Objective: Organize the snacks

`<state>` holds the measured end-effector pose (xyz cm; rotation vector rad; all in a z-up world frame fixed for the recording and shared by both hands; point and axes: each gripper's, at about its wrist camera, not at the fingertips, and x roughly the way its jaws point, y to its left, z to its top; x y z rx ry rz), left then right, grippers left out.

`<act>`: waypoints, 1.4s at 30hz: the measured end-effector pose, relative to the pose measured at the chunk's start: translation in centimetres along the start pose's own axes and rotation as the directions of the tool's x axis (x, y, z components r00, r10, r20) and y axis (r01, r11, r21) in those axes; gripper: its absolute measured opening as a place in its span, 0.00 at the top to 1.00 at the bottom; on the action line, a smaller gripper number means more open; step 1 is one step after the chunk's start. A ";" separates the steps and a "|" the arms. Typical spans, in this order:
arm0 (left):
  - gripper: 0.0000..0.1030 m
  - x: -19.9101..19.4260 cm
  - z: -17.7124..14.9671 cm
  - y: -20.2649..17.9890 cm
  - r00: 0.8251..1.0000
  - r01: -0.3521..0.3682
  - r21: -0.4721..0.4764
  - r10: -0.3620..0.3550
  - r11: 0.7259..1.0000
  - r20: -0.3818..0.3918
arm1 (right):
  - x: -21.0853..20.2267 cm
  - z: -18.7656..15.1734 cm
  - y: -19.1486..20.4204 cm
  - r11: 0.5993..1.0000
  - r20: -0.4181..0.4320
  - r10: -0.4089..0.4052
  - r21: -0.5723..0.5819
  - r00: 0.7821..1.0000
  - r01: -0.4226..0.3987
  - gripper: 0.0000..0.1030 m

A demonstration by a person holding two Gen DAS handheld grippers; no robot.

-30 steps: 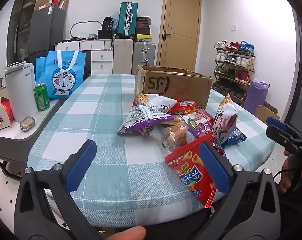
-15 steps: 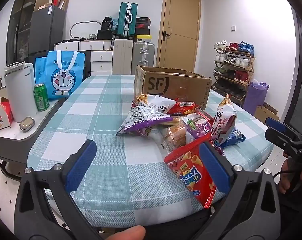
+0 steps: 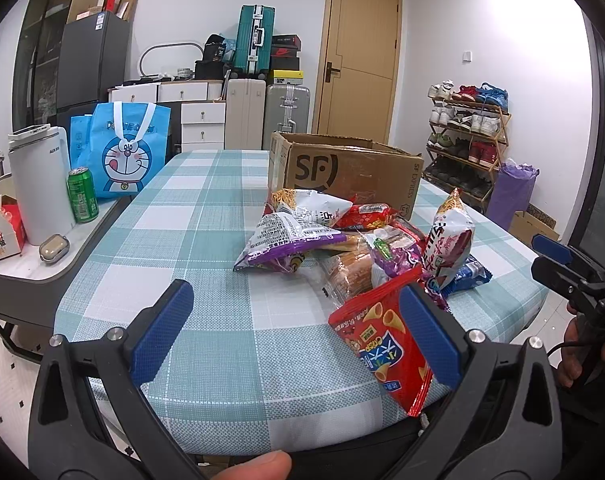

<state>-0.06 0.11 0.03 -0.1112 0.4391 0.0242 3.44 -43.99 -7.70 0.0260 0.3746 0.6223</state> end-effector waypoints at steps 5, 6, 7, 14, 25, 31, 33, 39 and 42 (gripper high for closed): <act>0.00 0.0 0.0 0.0 1.000 0.001 0.000 -0.001 1.000 0.001 | -0.1 0.0 0.0 1.000 0.000 0.001 -0.002 1.000 -0.001 0.00; 0.00 0.0 0.0 0.0 1.000 0.001 0.000 -0.001 1.000 0.001 | 0.0 0.1 0.0 1.000 0.000 0.002 -0.002 1.000 -0.002 0.00; 0.00 0.0 0.0 0.0 1.000 0.000 0.000 0.000 1.000 0.000 | 0.0 0.1 0.0 1.000 -0.001 0.001 -0.003 1.000 -0.001 0.00; 0.00 0.0 0.0 0.0 1.000 0.000 0.001 0.000 1.000 -0.001 | 0.0 0.2 0.4 1.000 -0.002 0.007 -0.007 1.000 -0.007 0.00; 0.00 -0.2 0.0 0.1 1.000 -0.001 0.001 0.001 1.000 -0.002 | -0.1 0.1 0.4 1.000 -0.004 0.011 -0.009 1.000 -0.011 0.00; 0.00 -0.2 0.0 0.2 1.000 -0.001 0.003 0.001 1.000 -0.003 | 0.1 0.1 0.3 1.000 -0.011 0.013 -0.007 1.000 -0.013 0.00; 0.00 -0.2 0.1 0.0 1.000 -0.001 -0.001 0.001 1.000 -0.005 | 0.2 0.1 0.3 1.000 -0.017 0.012 -0.005 1.000 -0.012 0.00; 0.00 -0.3 0.0 -0.1 1.000 0.010 -0.001 -0.011 1.000 -0.006 | 0.7 -0.1 0.0 1.000 -0.036 0.018 0.005 0.999 -0.018 0.00; 0.00 0.5 -0.4 -0.7 1.000 0.017 0.014 -0.017 1.000 -0.006 | 0.9 -0.1 0.0 1.000 -0.032 0.012 0.002 0.999 -0.012 0.00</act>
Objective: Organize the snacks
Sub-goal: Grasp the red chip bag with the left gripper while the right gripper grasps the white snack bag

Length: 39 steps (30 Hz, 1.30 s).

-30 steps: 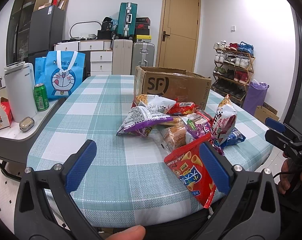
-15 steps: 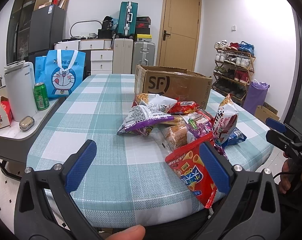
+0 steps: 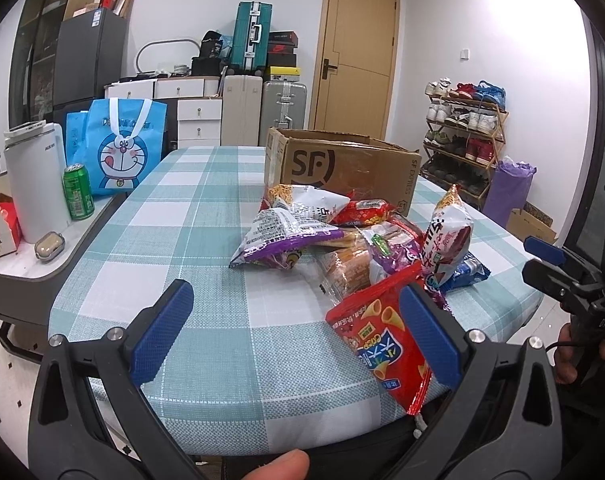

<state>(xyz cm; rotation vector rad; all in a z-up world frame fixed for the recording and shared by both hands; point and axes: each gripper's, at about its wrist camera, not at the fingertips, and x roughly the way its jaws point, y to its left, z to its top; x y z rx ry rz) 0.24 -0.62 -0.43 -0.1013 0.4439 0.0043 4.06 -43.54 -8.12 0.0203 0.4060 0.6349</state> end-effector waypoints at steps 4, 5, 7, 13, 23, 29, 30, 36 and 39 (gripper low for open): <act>0.00 0.2 -0.1 -0.8 1.000 0.021 0.029 -0.021 0.999 -0.011 | 0.3 -0.1 0.0 1.000 -0.008 -0.019 -0.007 1.000 0.019 0.00; 0.00 0.2 -0.1 -1.0 1.000 0.027 0.036 -0.026 0.999 -0.015 | 0.4 -0.1 0.0 1.000 -0.012 -0.029 -0.011 0.999 0.029 0.00; 0.00 0.3 -0.2 -1.2 0.999 0.042 0.046 -0.041 0.998 -0.025 | 0.5 -0.1 0.0 0.999 -0.018 -0.039 -0.011 0.999 0.039 0.00; 0.00 1.2 -0.2 -2.2 0.990 0.115 0.059 -0.109 0.992 -0.091 | 0.7 -0.1 -0.1 0.999 -0.030 -0.045 -0.018 0.999 0.044 0.00; 0.00 3.6 -0.1 -3.3 0.975 0.166 0.080 -0.151 0.983 -0.165 | 2.6 0.2 -0.9 0.998 -0.092 -0.062 -0.017 0.994 0.060 0.00; 0.07 5.1 0.2 -3.6 0.957 0.227 0.069 -0.209 0.971 -0.203 | 4.1 0.7 -1.1 0.998 -0.116 -0.049 -0.040 0.992 0.044 0.00; 0.08 5.4 0.2 -3.6 0.952 0.238 0.064 -0.220 0.969 -0.211 | 4.4 0.8 -0.9 0.998 -0.116 -0.040 -0.052 0.992 0.034 0.00; 0.22 7.1 0.0 -3.6 0.926 0.277 0.019 -0.261 0.961 -0.271 | 5.8 1.4 0.1 0.994 -0.129 -0.010 -0.109 0.992 -0.004 0.00; 0.27 7.7 0.0 -3.4 0.911 0.304 -0.010 -0.294 0.953 -0.290 | 6.5 1.8 -0.1 0.995 -0.137 0.012 -0.100 0.991 -0.026 0.00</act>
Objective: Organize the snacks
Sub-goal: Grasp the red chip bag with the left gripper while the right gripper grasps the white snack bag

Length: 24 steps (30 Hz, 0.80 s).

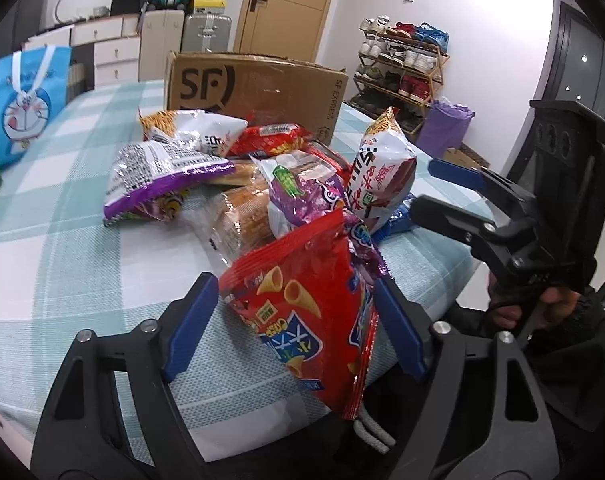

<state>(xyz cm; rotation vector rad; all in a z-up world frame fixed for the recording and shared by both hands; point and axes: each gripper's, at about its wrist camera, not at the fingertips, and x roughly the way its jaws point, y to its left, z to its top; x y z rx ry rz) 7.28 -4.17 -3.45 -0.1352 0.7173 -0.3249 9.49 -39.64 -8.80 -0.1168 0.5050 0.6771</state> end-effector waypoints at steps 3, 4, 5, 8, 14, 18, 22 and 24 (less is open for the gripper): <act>0.38 0.2 0.2 0.3 1.000 0.001 -0.013 -0.002 1.000 -0.012 | 0.4 0.5 -0.4 1.000 0.000 0.009 0.008 1.000 -0.009 0.00; 0.42 0.2 0.3 0.4 1.000 0.013 -0.019 -0.013 1.000 -0.013 | 0.5 0.6 -0.6 1.000 -0.002 0.016 0.015 1.000 -0.016 0.00; 0.43 0.0 0.3 0.5 1.000 0.021 -0.025 -0.021 0.999 -0.011 | 0.7 0.7 -0.8 0.999 -0.008 0.026 0.027 1.000 -0.026 0.00; 0.48 -0.3 0.3 0.7 1.000 0.025 -0.019 -0.025 1.000 -0.001 | 1.6 0.9 -1.3 0.997 -0.033 0.063 0.049 0.997 -0.061 0.00; 0.54 -1.6 -0.2 0.2 1.000 0.024 -0.011 -0.024 1.000 0.018 | 2.6 1.5 -1.0 0.995 -0.042 0.098 0.026 0.994 -0.097 0.00; 0.56 -2.2 -0.4 0.1 0.999 0.020 -0.009 -0.020 1.000 0.031 | 3.1 2.0 -0.8 0.995 -0.042 0.102 0.003 0.994 -0.102 0.00; 0.57 -2.8 -0.6 0.2 0.999 0.015 -0.007 -0.015 1.000 0.050 | 3.5 2.3 -0.9 0.993 -0.045 0.122 0.005 0.992 -0.122 0.00; 0.58 -3.1 -0.5 0.3 0.998 0.015 -0.009 -0.014 1.000 0.059 | 3.6 2.4 -0.9 0.992 -0.043 0.124 0.001 0.991 -0.124 0.01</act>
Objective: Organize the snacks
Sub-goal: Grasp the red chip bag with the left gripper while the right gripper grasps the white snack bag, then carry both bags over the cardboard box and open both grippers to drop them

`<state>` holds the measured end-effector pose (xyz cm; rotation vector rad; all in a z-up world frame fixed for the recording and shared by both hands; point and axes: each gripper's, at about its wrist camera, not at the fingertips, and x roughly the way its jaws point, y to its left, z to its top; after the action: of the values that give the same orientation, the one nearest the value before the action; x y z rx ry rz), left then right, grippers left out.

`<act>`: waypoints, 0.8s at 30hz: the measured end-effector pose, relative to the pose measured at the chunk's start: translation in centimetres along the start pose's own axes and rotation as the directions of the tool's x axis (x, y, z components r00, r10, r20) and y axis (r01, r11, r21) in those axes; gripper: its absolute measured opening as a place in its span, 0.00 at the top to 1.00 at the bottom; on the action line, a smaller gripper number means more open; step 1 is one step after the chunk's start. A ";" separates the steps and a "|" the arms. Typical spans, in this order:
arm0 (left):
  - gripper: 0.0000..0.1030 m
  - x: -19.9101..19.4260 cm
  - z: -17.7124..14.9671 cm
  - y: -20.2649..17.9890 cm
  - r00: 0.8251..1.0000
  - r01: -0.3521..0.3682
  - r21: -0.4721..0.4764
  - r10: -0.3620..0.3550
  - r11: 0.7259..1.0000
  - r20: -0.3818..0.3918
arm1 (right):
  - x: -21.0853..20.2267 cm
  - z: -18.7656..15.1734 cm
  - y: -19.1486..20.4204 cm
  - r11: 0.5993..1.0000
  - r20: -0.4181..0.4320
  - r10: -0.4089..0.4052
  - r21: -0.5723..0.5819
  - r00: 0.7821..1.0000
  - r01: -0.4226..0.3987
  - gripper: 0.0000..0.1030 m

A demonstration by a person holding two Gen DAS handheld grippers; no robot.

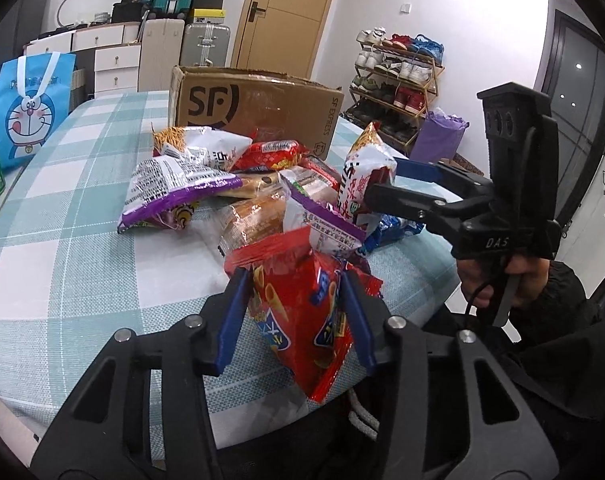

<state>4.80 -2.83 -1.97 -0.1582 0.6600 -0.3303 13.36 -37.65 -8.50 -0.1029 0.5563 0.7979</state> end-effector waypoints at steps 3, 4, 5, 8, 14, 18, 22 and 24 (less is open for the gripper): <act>0.58 -0.2 0.0 0.2 1.000 -0.005 -0.008 0.005 1.000 0.005 | 0.2 0.2 0.1 1.000 -0.002 0.003 -0.014 1.000 -0.003 0.01; 0.58 -0.2 0.0 0.3 1.000 -0.007 -0.010 0.007 1.000 0.005 | 0.2 0.1 0.1 1.000 -0.003 0.003 -0.016 1.000 -0.003 0.01; 0.58 -0.3 0.0 0.4 1.000 -0.009 -0.012 0.010 1.000 0.007 | 0.4 0.2 0.1 1.000 -0.012 0.012 -0.019 1.000 -0.012 0.01; 0.59 -0.5 0.1 0.5 1.000 -0.011 -0.015 0.012 1.000 0.015 | 0.8 0.2 0.0 1.000 -0.025 0.023 -0.021 0.999 -0.023 0.09; 0.59 -1.1 0.2 0.6 0.999 -0.018 -0.021 0.019 1.000 0.034 | 0.6 0.1 -0.1 0.999 -0.025 0.031 -0.018 0.999 -0.032 0.31; 0.59 -1.7 0.3 0.8 0.998 -0.030 -0.031 0.031 0.999 0.052 | -0.1 0.0 -0.4 0.999 0.008 0.034 -0.007 0.999 -0.034 0.36; 0.59 -2.5 0.7 1.0 0.996 -0.050 -0.041 0.053 0.998 0.076 | -1.6 0.3 -0.6 0.999 0.060 0.033 0.010 0.998 -0.034 0.37; 0.60 -2.9 0.9 1.1 0.994 -0.063 -0.044 0.066 0.997 0.088 | -2.4 0.5 -0.7 0.999 0.090 0.033 0.018 0.995 -0.035 0.37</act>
<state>3.55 -0.80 0.15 -0.1895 0.5820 -0.2460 12.71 -39.55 -6.97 -0.0397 0.4822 0.8262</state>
